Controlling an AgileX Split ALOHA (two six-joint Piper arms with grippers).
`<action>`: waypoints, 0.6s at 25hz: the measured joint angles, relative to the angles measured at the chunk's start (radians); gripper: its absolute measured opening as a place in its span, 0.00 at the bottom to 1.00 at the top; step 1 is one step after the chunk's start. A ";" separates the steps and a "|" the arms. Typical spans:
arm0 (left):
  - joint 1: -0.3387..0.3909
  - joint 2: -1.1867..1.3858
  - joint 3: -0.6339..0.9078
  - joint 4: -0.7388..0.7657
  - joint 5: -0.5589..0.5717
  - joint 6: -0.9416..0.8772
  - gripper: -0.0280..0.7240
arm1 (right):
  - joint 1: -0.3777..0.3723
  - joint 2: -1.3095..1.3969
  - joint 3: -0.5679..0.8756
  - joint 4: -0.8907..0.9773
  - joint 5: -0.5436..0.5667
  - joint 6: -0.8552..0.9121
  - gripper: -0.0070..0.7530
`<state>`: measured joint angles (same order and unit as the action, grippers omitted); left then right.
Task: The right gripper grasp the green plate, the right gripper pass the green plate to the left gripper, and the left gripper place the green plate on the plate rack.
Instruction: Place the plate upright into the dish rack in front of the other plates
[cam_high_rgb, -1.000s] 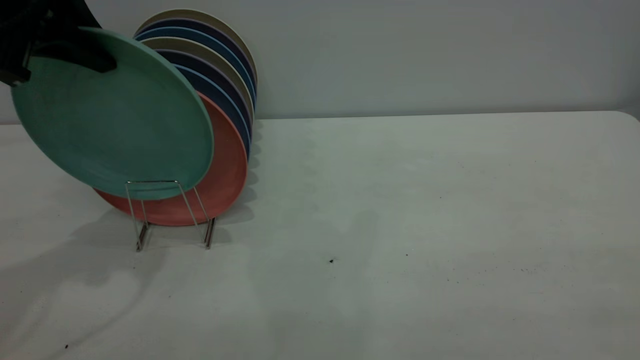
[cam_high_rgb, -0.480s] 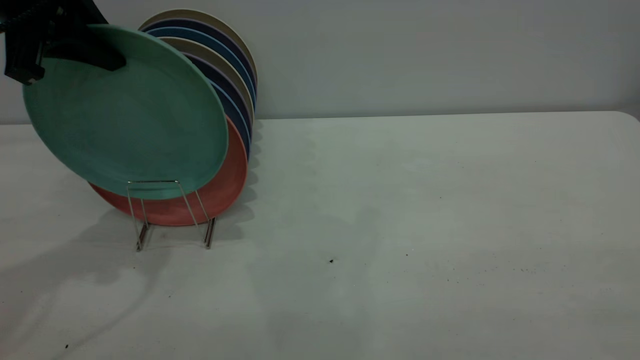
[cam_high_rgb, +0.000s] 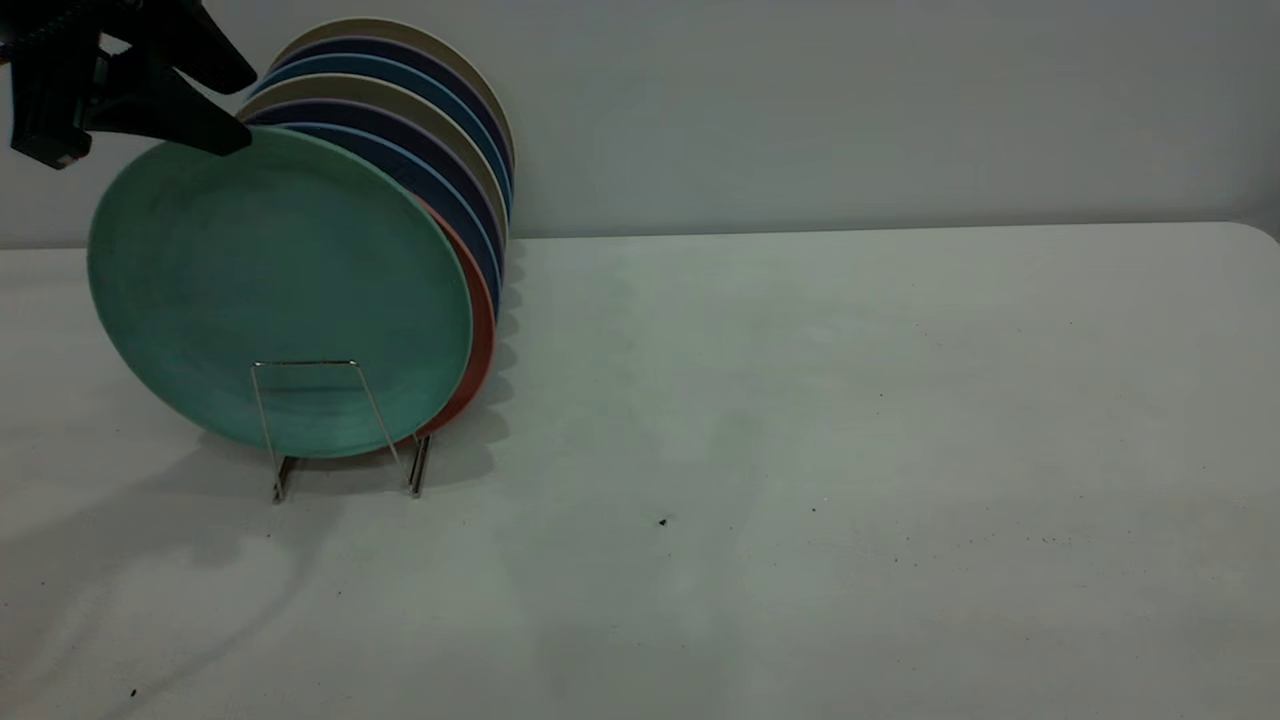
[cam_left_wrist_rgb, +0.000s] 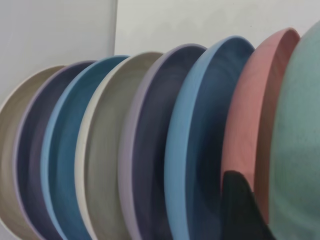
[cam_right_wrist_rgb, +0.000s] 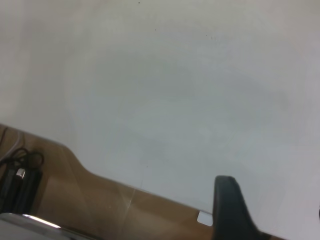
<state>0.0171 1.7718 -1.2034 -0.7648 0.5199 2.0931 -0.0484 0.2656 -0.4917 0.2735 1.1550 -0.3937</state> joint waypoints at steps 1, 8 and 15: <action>0.000 0.000 0.000 0.000 0.000 -0.009 0.60 | 0.000 0.000 0.000 0.000 0.000 0.000 0.59; 0.000 0.000 0.000 0.000 0.015 -0.020 0.61 | 0.000 0.000 0.000 -0.003 0.000 0.000 0.59; 0.000 0.000 0.000 0.000 0.039 -0.091 0.62 | 0.000 0.000 0.000 -0.017 0.000 0.000 0.59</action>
<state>0.0171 1.7718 -1.2034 -0.7648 0.5588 2.0016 -0.0484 0.2656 -0.4917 0.2561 1.1550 -0.3937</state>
